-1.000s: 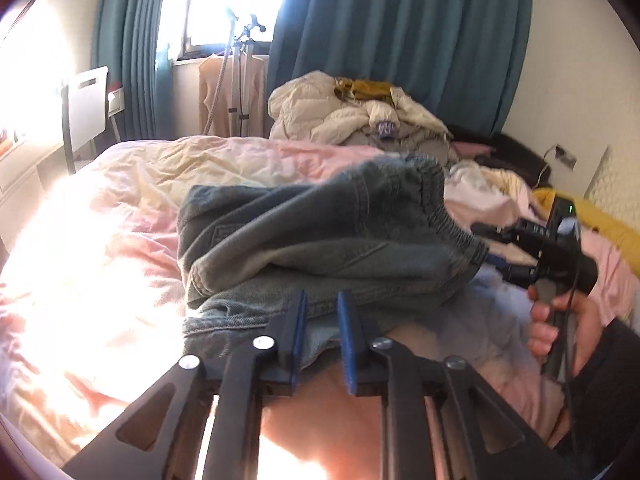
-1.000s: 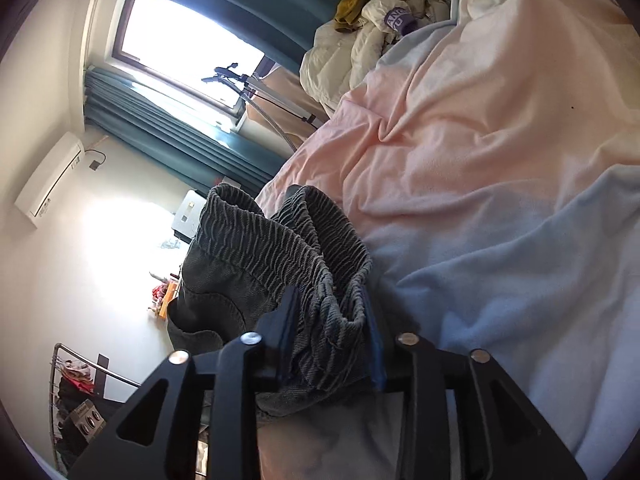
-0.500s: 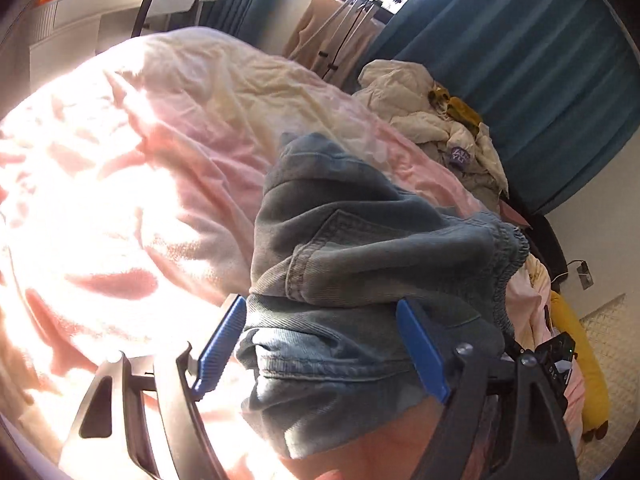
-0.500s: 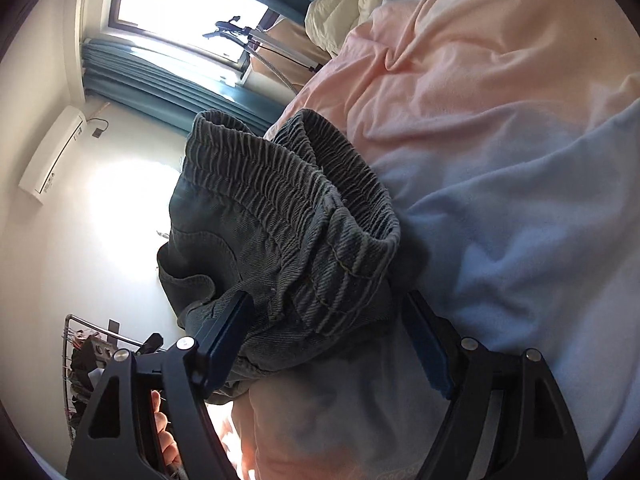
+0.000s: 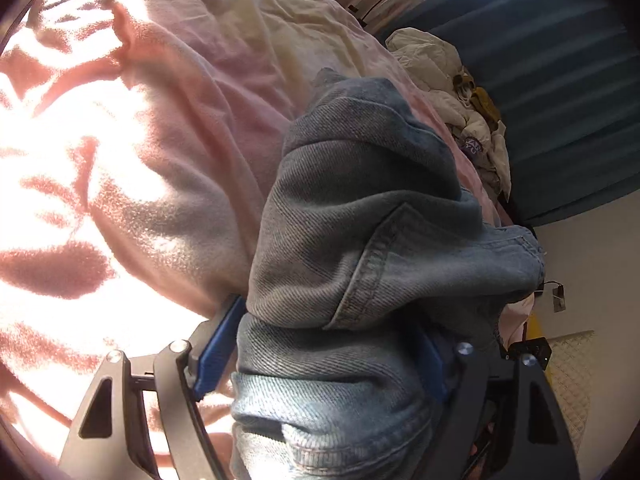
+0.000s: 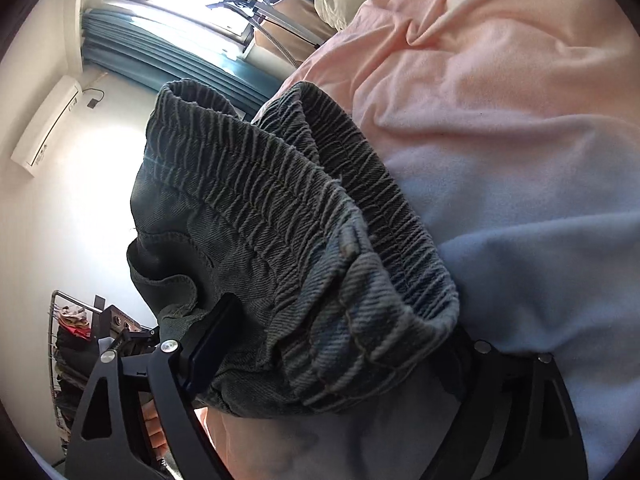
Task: Fold clothes
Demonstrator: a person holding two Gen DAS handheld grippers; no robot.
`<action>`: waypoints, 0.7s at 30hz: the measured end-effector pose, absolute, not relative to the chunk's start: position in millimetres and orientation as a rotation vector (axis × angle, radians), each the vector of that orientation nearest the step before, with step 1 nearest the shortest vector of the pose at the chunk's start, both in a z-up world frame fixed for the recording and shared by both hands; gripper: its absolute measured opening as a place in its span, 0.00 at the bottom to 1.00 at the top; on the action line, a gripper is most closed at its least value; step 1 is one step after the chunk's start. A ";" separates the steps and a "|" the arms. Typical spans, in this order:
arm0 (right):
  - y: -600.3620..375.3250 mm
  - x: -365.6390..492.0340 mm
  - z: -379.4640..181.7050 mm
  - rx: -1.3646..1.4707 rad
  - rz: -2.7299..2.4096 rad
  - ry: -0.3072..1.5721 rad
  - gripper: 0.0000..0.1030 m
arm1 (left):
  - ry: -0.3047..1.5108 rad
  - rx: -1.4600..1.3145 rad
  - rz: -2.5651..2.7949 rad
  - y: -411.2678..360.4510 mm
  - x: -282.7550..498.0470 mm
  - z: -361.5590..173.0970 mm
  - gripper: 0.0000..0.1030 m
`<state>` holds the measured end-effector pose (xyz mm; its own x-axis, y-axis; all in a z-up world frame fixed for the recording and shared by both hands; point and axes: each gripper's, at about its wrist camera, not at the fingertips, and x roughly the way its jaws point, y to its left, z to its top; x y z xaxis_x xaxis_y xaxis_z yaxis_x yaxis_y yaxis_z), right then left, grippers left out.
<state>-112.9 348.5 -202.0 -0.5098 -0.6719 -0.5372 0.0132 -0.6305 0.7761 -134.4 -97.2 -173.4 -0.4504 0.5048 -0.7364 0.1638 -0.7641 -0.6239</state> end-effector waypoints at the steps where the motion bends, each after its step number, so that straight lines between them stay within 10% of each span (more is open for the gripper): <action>1: 347.2 -115.9 -203.1 1.234 -2.169 -1.027 0.98 | -0.969 -1.507 2.303 -96.8 -136.1 -175.2 0.77; 11: 346.5 -123.7 -188.5 1.084 -2.101 -1.061 0.99 | -0.795 -1.474 2.424 -81.3 -133.1 -160.5 0.77; 21: 347.6 -130.5 -205.5 1.170 -2.213 -0.964 0.79 | -0.477 -1.432 2.616 -55.4 -132.9 -147.2 0.68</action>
<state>-130.5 347.7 -205.5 -0.5356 -0.6627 -0.5235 0.0682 -0.6518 0.7553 -132.9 -55.4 -147.2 -0.5446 0.2543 -0.7992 0.0442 -0.9429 -0.3302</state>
